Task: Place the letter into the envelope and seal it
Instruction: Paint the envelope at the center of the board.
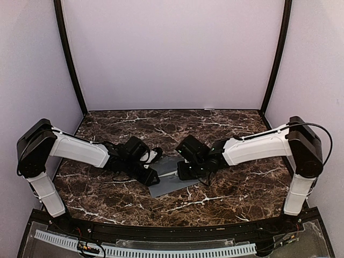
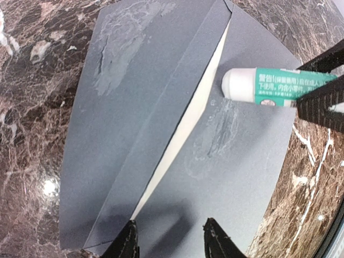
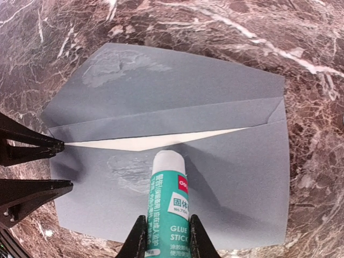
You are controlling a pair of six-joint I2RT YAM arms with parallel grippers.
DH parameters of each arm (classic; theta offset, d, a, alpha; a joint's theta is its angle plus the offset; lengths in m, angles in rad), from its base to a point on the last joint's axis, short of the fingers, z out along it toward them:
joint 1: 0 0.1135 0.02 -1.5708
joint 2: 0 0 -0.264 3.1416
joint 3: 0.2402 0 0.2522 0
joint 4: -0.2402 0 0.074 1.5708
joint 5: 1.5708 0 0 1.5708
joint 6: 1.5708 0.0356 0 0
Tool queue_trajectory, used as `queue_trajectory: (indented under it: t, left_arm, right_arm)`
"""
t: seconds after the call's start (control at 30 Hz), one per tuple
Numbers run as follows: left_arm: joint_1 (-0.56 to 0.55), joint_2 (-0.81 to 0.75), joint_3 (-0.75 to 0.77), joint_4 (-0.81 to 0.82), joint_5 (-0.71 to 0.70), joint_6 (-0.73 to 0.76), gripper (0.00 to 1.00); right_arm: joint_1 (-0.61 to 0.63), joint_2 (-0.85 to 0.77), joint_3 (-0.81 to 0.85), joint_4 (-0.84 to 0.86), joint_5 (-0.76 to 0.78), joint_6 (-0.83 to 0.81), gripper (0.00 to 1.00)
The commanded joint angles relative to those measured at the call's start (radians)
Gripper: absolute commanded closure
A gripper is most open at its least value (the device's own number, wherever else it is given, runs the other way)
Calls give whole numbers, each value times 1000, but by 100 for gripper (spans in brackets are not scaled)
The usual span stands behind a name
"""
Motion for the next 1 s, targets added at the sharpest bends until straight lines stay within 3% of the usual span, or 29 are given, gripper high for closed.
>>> queue_trajectory:
  t: [0.0, 0.27, 0.53, 0.63, 0.77, 0.97]
  left_arm:
    - [-5, 4, -9, -79, -8, 10, 59]
    - [-5, -57, 14, -85, -55, -11, 58]
    - [-2, -296, 145, -113, -128, -9, 33]
    - [3, -378, 159, -105, -152, 10, 19]
    - [63, -414, 180, -112, -66, 8, 14]
    - [188, -316, 172, -10, 161, -95, 16]
  right_arm:
    - [-11, -20, -47, -65, 26, 14, 100]
    - [-13, -117, -53, 23, 16, -32, 100]
    - [-114, -420, -177, 211, -53, -76, 100]
    - [-167, -478, -245, 291, -84, -82, 100]
    - [-222, -512, -312, 398, -127, -84, 99]
    - [-243, -505, -345, 476, -123, -100, 99]
